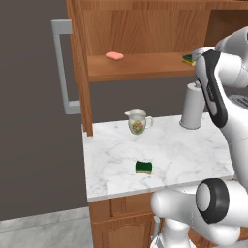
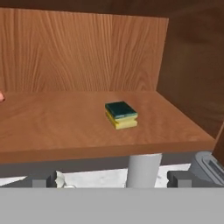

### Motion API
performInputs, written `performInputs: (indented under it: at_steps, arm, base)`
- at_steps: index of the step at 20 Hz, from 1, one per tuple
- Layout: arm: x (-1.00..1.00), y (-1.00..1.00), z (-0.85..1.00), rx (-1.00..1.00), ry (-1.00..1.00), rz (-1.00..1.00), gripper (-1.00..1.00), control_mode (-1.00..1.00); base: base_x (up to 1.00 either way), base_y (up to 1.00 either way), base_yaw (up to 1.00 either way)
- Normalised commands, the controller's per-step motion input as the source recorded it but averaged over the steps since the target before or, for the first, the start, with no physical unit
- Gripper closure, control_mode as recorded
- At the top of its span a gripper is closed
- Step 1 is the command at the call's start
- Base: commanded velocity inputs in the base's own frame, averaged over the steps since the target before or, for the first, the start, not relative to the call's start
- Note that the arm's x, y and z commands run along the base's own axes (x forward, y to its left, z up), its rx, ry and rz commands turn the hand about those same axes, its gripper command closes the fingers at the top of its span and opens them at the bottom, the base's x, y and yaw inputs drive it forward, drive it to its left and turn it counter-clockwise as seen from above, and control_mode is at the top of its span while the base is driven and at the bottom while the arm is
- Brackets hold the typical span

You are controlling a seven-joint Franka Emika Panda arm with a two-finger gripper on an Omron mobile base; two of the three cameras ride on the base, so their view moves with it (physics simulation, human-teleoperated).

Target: Pick the sponge and sponge from the cabinet and place them on the counter.

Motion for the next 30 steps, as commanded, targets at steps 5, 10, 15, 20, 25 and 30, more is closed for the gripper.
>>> performInputs:
  at_steps: [5,10,15,20,25,30]
  arm:
    - [0.16,-0.09,-0.1,0.0,0.02,0.01,-1.0,-1.0]
    - [0.18,-0.06,-0.15,0.0,0.01,0.02,-1.0,-1.0]
    - [0.25,-0.04,-0.02,0.0,0.0,0.02,-1.0,-1.0]
    - [0.25,-0.1,0.0,0.0,0.0,0.02,-1.0,-1.0]
    - [0.24,-0.1,0.0,0.0,0.03,0.01,-1.0,-1.0]
    - [0.27,-0.04,-0.02,0.0,0.05,0.01,-1.0,-1.0]
  base:
    - [0.0,0.0,0.0]
    - [0.0,0.0,0.0]
    - [0.0,0.0,0.0]
    - [0.0,0.0,0.0]
    - [0.0,0.0,0.0]
    - [0.0,0.0,0.0]
